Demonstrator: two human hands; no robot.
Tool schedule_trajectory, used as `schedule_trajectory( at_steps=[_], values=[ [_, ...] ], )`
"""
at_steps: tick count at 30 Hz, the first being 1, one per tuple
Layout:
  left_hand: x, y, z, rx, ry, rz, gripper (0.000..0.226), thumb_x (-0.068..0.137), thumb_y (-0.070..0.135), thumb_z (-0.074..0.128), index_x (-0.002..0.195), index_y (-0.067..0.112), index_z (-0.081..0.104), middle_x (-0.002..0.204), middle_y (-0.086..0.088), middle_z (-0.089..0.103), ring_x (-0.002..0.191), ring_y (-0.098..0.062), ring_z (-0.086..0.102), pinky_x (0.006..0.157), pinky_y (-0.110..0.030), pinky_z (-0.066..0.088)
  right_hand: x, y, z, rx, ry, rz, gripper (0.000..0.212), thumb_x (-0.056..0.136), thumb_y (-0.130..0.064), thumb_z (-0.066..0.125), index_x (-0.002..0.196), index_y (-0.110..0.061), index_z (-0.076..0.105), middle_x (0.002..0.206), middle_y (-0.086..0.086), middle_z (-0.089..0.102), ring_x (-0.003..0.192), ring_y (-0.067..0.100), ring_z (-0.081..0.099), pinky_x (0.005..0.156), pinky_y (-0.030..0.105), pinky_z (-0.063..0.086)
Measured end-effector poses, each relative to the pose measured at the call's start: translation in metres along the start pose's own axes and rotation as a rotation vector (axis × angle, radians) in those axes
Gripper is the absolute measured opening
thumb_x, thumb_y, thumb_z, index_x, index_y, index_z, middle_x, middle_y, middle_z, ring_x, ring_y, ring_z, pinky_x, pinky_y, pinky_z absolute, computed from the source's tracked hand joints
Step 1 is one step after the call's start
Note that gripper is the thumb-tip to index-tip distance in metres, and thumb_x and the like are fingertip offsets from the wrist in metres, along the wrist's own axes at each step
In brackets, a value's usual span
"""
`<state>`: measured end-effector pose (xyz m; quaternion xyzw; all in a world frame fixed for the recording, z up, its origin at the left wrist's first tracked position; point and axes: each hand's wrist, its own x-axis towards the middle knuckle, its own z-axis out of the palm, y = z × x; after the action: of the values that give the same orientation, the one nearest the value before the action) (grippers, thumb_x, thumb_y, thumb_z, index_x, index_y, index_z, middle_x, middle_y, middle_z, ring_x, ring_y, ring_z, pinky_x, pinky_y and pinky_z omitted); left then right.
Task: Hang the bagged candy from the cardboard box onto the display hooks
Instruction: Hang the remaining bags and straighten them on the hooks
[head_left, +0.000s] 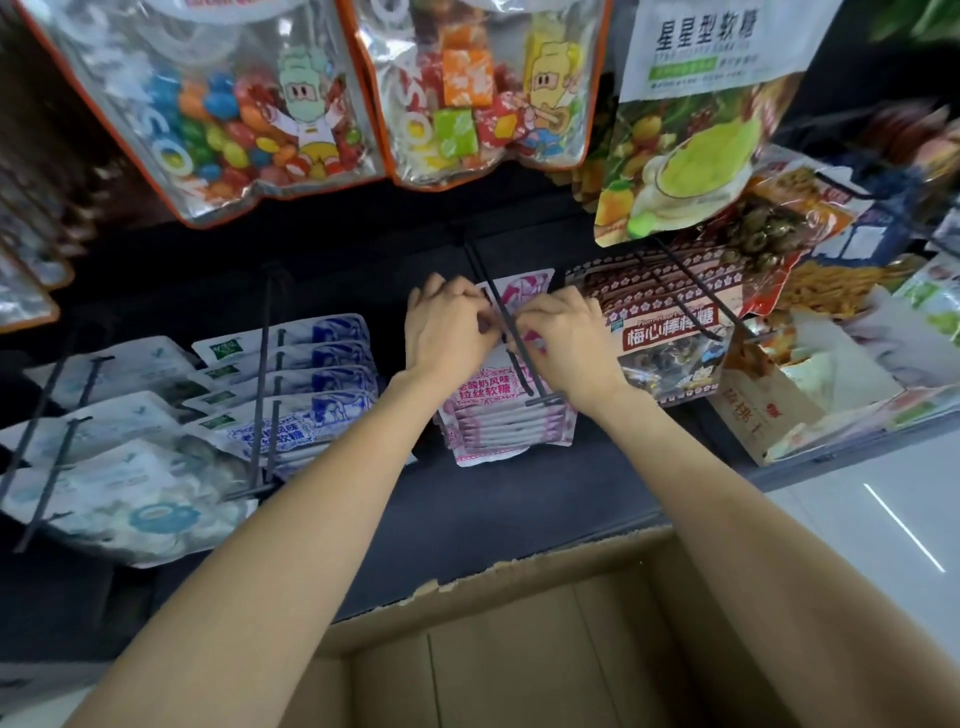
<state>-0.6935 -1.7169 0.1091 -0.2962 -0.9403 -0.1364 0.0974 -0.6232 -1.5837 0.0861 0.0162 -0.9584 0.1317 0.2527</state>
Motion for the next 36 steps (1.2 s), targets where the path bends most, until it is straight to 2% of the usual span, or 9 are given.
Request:
schedule_trajectory(
  at_steps=[4, 8, 13, 17, 20, 23, 26, 33, 36],
  values=[
    [0.01, -0.008, 0.0, -0.084, -0.013, -0.125, 0.018, 0.089, 0.038, 0.059, 0.1, 0.028, 0.07, 0.114, 0.008, 0.062, 0.11, -0.02, 0.048, 0.089, -0.031, 0.031, -0.001, 0.0, 0.0, 0.029, 0.041, -0.023, 0.023, 0.067, -0.009, 0.045, 0.067, -0.009, 0.068, 0.084, 0.003, 0.072, 0.078, 0.034, 0.06, 0.064, 0.032, 0.033],
    [0.031, -0.01, -0.009, -0.254, -0.205, -0.217, 0.005, 0.082, 0.033, 0.071, 0.086, 0.03, 0.069, 0.085, 0.016, 0.068, 0.09, -0.007, 0.065, 0.075, -0.022, 0.047, -0.001, 0.001, 0.0, 0.046, 0.004, -0.005, 0.022, 0.067, -0.008, 0.046, 0.07, -0.008, 0.068, 0.085, 0.005, 0.071, 0.081, 0.034, 0.057, 0.066, 0.032, 0.029],
    [0.041, -0.009, -0.01, -0.071, -0.164, -0.143, 0.011, 0.085, 0.04, 0.068, 0.091, 0.031, 0.07, 0.097, 0.011, 0.071, 0.094, -0.013, 0.065, 0.071, -0.023, 0.041, 0.0, 0.003, -0.001, 0.074, -0.025, 0.009, 0.013, 0.072, -0.002, 0.056, 0.074, -0.008, 0.067, 0.093, 0.006, 0.072, 0.089, 0.035, 0.055, 0.07, 0.033, 0.025],
    [0.041, -0.013, -0.011, -0.127, -0.13, -0.164, 0.014, 0.088, 0.039, 0.062, 0.097, 0.032, 0.071, 0.104, 0.01, 0.07, 0.097, -0.015, 0.064, 0.076, -0.025, 0.045, 0.002, 0.005, -0.002, 0.066, -0.062, 0.01, 0.011, 0.077, -0.003, 0.059, 0.079, -0.009, 0.068, 0.099, 0.005, 0.071, 0.099, 0.034, 0.053, 0.073, 0.033, 0.023],
    [0.044, -0.024, -0.011, -0.226, -0.023, -0.215, 0.016, 0.09, 0.035, 0.06, 0.103, 0.031, 0.069, 0.103, 0.011, 0.069, 0.095, -0.012, 0.064, 0.077, -0.023, 0.046, 0.004, 0.009, -0.003, 0.135, -0.051, 0.064, 0.006, 0.085, -0.015, 0.064, 0.086, -0.013, 0.069, 0.104, -0.001, 0.069, 0.104, 0.029, 0.051, 0.077, 0.032, 0.022],
    [0.054, -0.036, -0.007, -0.322, -0.158, -0.255, 0.018, 0.087, 0.033, 0.066, 0.103, 0.028, 0.07, 0.095, 0.015, 0.066, 0.093, -0.005, 0.062, 0.081, -0.02, 0.046, 0.003, 0.018, -0.006, 0.135, -0.011, 0.096, 0.014, 0.09, -0.024, 0.061, 0.097, -0.016, 0.069, 0.106, -0.001, 0.068, 0.104, 0.029, 0.051, 0.082, 0.037, 0.028],
    [0.06, -0.039, 0.002, -0.41, -0.25, -0.22, 0.018, 0.086, 0.027, 0.068, 0.103, 0.022, 0.072, 0.1, 0.008, 0.07, 0.094, -0.004, 0.063, 0.082, -0.018, 0.045, -0.002, 0.023, -0.009, 0.081, 0.018, 0.087, 0.018, 0.088, -0.022, 0.059, 0.102, -0.016, 0.069, 0.106, 0.001, 0.068, 0.104, 0.031, 0.054, 0.081, 0.039, 0.033],
    [0.061, -0.034, 0.018, -0.414, -0.064, -0.243, 0.017, 0.086, 0.022, 0.069, 0.102, 0.016, 0.074, 0.103, 0.0, 0.072, 0.096, -0.009, 0.064, 0.079, -0.016, 0.042, -0.003, 0.022, 0.001, 0.055, -0.048, 0.064, 0.03, 0.088, -0.027, 0.049, 0.108, -0.018, 0.07, 0.11, -0.002, 0.07, 0.113, 0.026, 0.056, 0.083, 0.04, 0.037],
    [0.06, -0.033, 0.022, -0.452, -0.035, -0.269, 0.017, 0.087, 0.022, 0.068, 0.102, 0.017, 0.074, 0.104, 0.003, 0.072, 0.093, -0.004, 0.062, 0.08, -0.014, 0.041, -0.002, 0.022, 0.003, 0.051, -0.042, 0.058, 0.036, 0.09, -0.03, 0.041, 0.105, -0.019, 0.072, 0.111, -0.005, 0.07, 0.116, 0.024, 0.056, 0.085, 0.04, 0.038]
  ],
)
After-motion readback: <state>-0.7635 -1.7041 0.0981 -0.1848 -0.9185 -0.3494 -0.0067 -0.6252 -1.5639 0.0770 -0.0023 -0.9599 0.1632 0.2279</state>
